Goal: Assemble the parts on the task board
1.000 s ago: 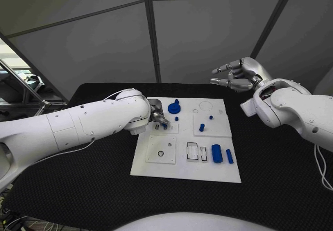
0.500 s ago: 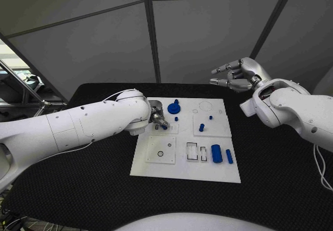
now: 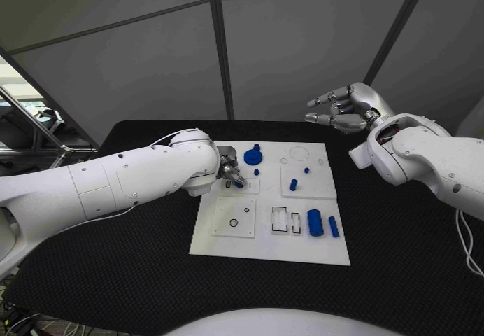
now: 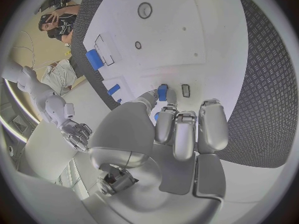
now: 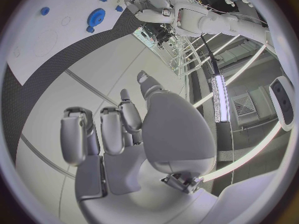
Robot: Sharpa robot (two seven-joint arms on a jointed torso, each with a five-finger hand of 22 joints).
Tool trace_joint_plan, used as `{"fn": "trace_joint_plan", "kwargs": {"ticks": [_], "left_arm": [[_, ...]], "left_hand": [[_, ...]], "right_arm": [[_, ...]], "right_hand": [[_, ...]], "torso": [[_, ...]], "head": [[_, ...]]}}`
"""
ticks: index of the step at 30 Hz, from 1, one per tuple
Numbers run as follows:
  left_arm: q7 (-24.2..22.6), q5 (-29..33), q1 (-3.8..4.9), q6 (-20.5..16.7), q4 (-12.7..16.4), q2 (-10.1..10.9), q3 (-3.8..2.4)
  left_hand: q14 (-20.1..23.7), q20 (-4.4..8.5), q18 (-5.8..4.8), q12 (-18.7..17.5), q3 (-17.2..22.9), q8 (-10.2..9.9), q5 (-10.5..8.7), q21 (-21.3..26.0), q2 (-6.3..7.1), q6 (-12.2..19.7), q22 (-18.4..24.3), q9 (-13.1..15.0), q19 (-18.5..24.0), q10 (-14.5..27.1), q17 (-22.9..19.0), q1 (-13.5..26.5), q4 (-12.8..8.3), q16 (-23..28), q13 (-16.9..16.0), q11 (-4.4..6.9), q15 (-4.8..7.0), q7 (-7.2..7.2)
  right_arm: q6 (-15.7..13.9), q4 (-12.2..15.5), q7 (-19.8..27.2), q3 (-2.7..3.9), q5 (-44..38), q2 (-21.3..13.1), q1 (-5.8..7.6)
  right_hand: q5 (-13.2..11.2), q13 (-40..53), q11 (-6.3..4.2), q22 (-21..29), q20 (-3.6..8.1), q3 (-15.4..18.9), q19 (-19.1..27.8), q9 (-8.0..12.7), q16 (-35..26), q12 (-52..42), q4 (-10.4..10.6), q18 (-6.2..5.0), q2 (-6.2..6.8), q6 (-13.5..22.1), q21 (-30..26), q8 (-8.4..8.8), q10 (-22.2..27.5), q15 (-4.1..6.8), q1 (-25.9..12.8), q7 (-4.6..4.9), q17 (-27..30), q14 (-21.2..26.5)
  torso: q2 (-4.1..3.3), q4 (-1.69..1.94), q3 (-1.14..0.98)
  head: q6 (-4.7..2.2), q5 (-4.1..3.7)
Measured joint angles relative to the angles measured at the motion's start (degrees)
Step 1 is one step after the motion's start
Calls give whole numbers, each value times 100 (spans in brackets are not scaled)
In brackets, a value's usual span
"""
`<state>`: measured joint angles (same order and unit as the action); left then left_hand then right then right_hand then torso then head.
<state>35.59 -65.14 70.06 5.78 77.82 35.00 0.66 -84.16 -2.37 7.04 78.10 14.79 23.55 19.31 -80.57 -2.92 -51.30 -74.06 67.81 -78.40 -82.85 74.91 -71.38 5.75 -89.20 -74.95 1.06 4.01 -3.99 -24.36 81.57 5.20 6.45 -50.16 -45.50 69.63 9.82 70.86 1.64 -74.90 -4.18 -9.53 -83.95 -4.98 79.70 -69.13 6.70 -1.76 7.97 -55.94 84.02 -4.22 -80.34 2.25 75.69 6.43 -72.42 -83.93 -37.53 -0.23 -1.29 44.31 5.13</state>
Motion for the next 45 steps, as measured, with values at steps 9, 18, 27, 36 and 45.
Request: {"fn": "trace_joint_plan", "kwargs": {"ticks": [9, 18, 27, 36, 45], "left_arm": [[8, -15, 6, 62, -26, -26, -5], [11, -23, 10, 125, -69, -53, -8], [17, -25, 11, 197, -233, -183, -8], [18, -29, 21, 248, -318, -242, -1], [16, -35, 24, 269, -362, -267, 0]], "left_hand": [[0, 0, -1, 0, 0, -4, -1, 0, 0, 0, 7, 11, 0, 0, 0, 0, 0, 0, 0, 0, -1, 0], [-1, 0, 0, 0, 0, 13, -3, 0, 0, 0, 7, 19, 0, 0, 0, 0, 0, 0, 0, -1, -1, 0], [-2, 0, 0, 0, 0, 14, 19, 1, -32, -21, 10, 49, 0, -17, 0, 45, -1, 0, 1, -18, -4, -21], [-10, 0, 0, 38, 72, 31, 19, 1, -63, -63, -11, 98, 0, -45, 0, 184, -38, -36, 2, 3, -12, 0], [12, 22, 0, 38, 450, 68, -455, 1, 54, -134, -55, 184, -22, -95, 0, 597, -417, -36, 3, 36, 10, 52]], "right_arm": [[6, -1, 1, 0, 0, 3, 0], [11, 0, 1, 0, 0, 4, 0], [16, 1, 1, 0, 0, 10, 0], [19, 4, 1, 0, 0, 9, 0], [20, 5, 1, 0, 0, 10, 0]], "right_hand": [[0, 0, 0, 0, 0, 0, 0, 0, 0, 0, 0, 0, 0, 0, 0, 0, 0, 0, 0, 0, 0, 0], [0, 1, 0, 0, 0, 0, 0, 0, 0, 0, 0, 0, 0, 0, 0, 0, 0, 0, 0, 0, 0, 0], [0, -9, 0, 0, 0, 0, 0, 0, 0, 21, 0, 0, -30, 0, 0, 0, 0, 0, -30, 0, 6, 0], [0, -8, 0, 0, 0, 0, 0, 0, 0, 21, 0, 1, -30, 0, 0, 0, 0, 0, -30, 0, 5, 0], [0, -16, -21, 0, 0, 0, 0, 0, -37, 21, 0, 1, -30, 0, -20, 0, 21, 0, -30, 0, 17, 0]], "torso": [[0, 0, -1], [0, 1, -1], [0, 1, -1], [-1, 1, -1], [-1, 2, -1]], "head": [[19, 2], [31, -3], [36, -3], [49, -3], [56, -7]]}}
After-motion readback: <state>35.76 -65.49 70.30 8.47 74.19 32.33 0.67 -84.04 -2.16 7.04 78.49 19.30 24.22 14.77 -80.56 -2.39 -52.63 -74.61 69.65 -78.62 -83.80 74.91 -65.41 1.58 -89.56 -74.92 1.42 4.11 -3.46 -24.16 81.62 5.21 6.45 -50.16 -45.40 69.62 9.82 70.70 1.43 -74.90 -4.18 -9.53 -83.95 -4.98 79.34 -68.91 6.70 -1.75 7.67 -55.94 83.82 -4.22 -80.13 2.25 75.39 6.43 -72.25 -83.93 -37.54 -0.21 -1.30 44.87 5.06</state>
